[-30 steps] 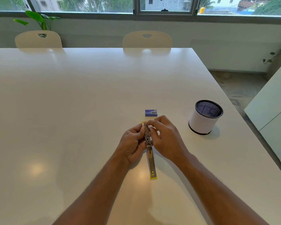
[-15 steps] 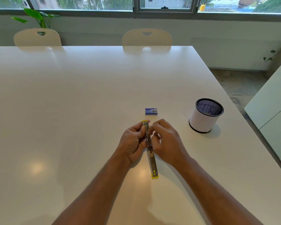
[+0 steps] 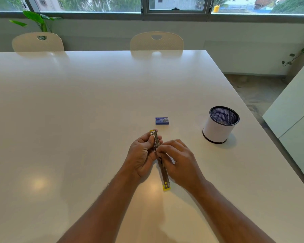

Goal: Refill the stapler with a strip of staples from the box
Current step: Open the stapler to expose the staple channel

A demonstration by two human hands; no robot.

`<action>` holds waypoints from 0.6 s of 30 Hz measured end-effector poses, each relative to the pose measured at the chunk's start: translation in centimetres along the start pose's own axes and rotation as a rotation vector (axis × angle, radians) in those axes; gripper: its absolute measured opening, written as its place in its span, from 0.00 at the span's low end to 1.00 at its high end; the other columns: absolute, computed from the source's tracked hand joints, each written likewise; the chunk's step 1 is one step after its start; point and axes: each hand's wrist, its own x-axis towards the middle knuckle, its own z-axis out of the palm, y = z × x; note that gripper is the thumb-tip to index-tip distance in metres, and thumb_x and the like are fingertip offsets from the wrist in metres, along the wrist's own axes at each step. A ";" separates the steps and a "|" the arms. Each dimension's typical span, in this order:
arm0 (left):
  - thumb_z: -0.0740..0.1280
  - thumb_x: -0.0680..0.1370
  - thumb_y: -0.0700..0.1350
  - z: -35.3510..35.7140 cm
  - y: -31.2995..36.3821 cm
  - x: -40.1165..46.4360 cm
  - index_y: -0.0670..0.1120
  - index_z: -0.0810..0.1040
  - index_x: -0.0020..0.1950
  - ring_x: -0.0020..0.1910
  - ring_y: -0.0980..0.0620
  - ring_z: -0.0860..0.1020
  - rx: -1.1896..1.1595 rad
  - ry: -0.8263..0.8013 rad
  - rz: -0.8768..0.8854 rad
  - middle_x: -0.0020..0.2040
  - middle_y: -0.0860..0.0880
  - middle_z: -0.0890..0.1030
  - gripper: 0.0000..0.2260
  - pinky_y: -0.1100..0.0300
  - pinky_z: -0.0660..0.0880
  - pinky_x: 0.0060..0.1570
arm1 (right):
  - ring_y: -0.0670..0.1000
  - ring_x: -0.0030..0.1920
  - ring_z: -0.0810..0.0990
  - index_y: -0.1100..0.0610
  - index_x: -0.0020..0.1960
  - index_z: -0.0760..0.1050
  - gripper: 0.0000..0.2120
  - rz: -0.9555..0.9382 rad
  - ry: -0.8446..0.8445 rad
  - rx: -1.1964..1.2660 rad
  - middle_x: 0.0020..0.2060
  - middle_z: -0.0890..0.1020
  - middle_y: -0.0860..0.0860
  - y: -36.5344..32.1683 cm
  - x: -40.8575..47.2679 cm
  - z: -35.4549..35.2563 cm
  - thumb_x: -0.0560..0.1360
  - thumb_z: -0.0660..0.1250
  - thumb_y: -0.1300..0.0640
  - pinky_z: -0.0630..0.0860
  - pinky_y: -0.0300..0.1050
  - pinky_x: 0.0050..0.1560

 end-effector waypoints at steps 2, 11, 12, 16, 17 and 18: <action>0.61 0.85 0.37 0.1 0.0 -0.7 0.39 0.82 0.60 0.44 0.47 0.81 0.048 -0.054 -0.010 0.48 0.40 0.82 0.11 0.53 0.82 0.44 | 0.50 0.52 0.81 0.61 0.52 0.83 0.07 0.041 0.034 0.026 0.48 0.84 0.52 0.1 0.0 -0.1 0.75 0.71 0.66 0.80 0.45 0.52; 0.61 0.83 0.32 0.6 -0.1 -1.9 0.37 0.78 0.64 0.38 0.47 0.83 0.167 -0.084 -0.043 0.44 0.41 0.83 0.12 0.53 0.82 0.40 | 0.49 0.50 0.82 0.58 0.52 0.84 0.06 0.144 0.126 0.093 0.47 0.83 0.50 0.1 -0.3 -0.2 0.75 0.73 0.65 0.81 0.45 0.50; 0.61 0.83 0.32 0.6 -0.1 -1.8 0.37 0.79 0.63 0.38 0.47 0.82 0.166 -0.064 -0.037 0.43 0.41 0.82 0.11 0.54 0.82 0.39 | 0.49 0.50 0.82 0.58 0.52 0.85 0.06 0.149 0.120 0.091 0.47 0.82 0.50 0.0 -0.5 -0.1 0.75 0.74 0.64 0.81 0.44 0.50; 0.63 0.82 0.33 0.2 0.0 -1.3 0.35 0.79 0.63 0.39 0.46 0.82 0.201 -0.002 -0.018 0.44 0.40 0.81 0.11 0.53 0.82 0.38 | 0.46 0.50 0.81 0.55 0.53 0.84 0.06 0.171 0.092 0.103 0.48 0.82 0.48 -0.2 -0.8 0.0 0.77 0.73 0.58 0.80 0.42 0.49; 0.63 0.82 0.33 0.2 0.0 -1.2 0.35 0.79 0.64 0.40 0.45 0.82 0.228 0.009 -0.015 0.45 0.40 0.82 0.12 0.52 0.82 0.39 | 0.46 0.50 0.81 0.55 0.53 0.84 0.06 0.170 0.094 0.114 0.48 0.82 0.48 -0.2 -0.8 -0.1 0.77 0.72 0.58 0.80 0.41 0.49; 0.64 0.82 0.33 0.1 0.1 -1.1 0.36 0.79 0.64 0.40 0.45 0.82 0.263 0.021 -0.010 0.45 0.40 0.82 0.12 0.51 0.82 0.40 | 0.46 0.49 0.82 0.56 0.53 0.84 0.06 0.175 0.099 0.129 0.47 0.83 0.48 -0.3 -0.7 -0.2 0.77 0.72 0.58 0.80 0.40 0.48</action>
